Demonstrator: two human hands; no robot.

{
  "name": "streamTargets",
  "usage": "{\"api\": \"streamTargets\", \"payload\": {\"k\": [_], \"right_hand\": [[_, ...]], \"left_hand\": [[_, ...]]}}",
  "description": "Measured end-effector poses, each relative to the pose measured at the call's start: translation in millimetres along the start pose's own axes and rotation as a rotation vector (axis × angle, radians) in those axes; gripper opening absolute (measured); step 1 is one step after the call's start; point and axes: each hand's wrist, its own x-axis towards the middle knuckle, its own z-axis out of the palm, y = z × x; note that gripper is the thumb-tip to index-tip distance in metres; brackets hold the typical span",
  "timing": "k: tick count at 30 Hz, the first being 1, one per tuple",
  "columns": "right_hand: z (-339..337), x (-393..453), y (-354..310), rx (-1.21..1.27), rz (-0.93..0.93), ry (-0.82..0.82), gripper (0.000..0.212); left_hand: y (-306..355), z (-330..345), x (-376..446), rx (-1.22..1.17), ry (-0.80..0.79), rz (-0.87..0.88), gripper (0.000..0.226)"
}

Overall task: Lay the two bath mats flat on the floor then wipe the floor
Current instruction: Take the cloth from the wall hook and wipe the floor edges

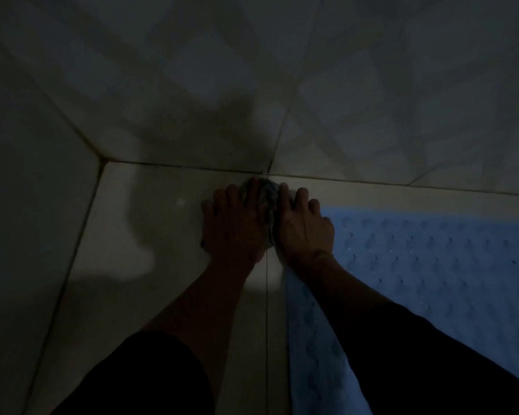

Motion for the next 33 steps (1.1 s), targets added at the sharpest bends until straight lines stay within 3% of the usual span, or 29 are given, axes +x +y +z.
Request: {"api": "streamTargets", "payload": {"k": [6,11,16,20,33], "right_hand": [[-3,6,7,0.075,0.001,-0.039,0.068],[-4,6,15,0.032,-0.075,0.052,0.056],[-5,10,30,0.047,-0.146,0.148,0.052],[-15,17,52,0.097,-0.22,0.21,0.05],[-9,32,149,0.064,-0.212,0.176,0.041]], "left_hand": [[2,-2,1,0.065,0.021,0.0,0.09],[5,-5,4,-0.015,-0.116,-0.077,0.092],[9,-8,9,-0.045,-0.093,-0.062,0.066],[23,-17,16,-0.068,-0.076,-0.054,0.063],[114,-14,19,-0.097,-0.098,-0.047,0.051]]}}
